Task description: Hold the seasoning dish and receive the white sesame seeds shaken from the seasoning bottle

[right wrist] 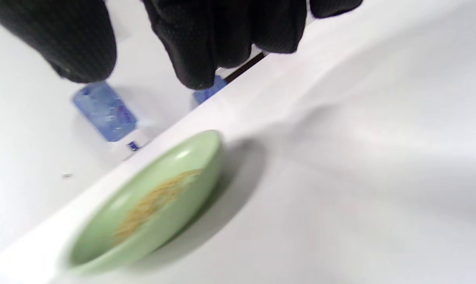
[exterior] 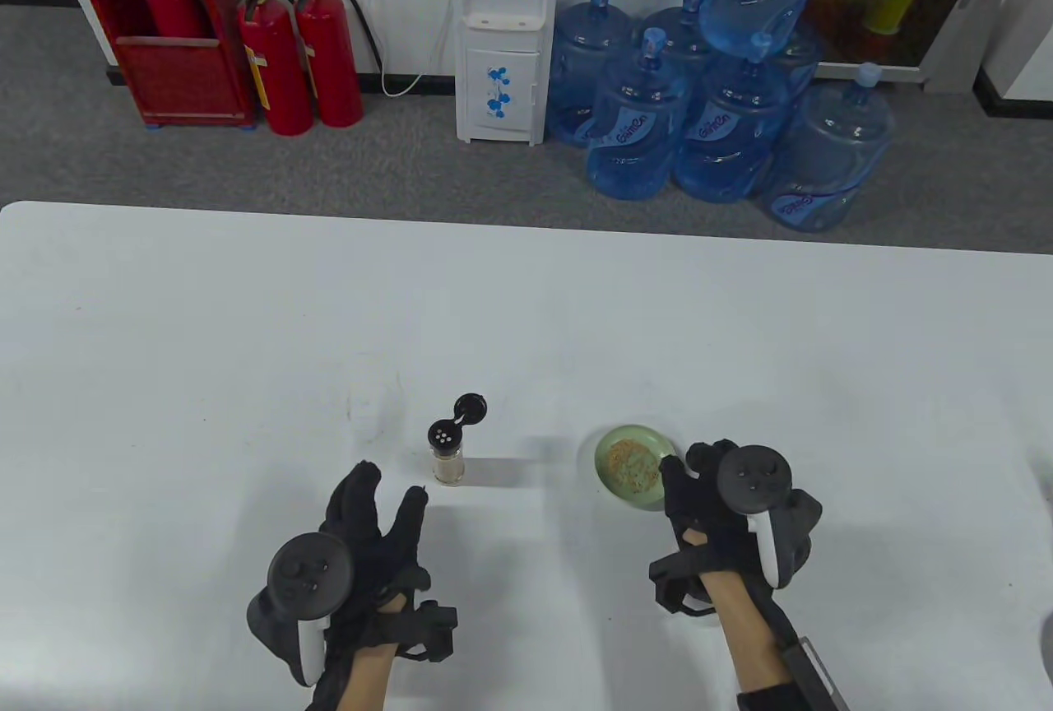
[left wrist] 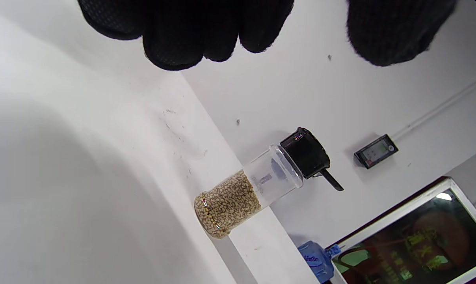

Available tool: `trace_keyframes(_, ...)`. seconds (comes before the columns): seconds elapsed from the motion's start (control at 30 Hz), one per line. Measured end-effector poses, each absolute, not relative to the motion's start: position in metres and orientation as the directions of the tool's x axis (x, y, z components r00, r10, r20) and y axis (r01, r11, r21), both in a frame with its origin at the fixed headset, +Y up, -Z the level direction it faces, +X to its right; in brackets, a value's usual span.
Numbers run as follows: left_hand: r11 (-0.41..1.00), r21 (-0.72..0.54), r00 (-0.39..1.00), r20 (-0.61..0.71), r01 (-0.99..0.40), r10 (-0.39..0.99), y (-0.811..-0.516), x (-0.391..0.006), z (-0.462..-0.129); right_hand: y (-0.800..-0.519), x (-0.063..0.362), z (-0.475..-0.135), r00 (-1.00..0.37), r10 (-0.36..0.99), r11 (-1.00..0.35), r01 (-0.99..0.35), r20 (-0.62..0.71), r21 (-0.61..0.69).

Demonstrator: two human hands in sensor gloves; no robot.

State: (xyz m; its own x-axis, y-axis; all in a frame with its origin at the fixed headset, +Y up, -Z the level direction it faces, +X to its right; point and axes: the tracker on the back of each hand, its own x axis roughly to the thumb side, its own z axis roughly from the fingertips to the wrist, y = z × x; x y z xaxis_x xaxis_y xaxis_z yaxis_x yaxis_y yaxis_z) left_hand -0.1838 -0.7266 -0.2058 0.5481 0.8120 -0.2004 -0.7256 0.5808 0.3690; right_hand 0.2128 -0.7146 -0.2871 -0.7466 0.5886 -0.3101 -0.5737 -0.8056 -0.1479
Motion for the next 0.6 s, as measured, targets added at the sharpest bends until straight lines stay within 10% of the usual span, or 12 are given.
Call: trace_keyframes(0.6,0.618,0.351,0.590,-0.194,-0.704,0.783,-0.727,-0.183,-0.206,-0.724,0.205,-0.230,-0.897,0.395,-0.914,-0.363,-0.197,-0.180)
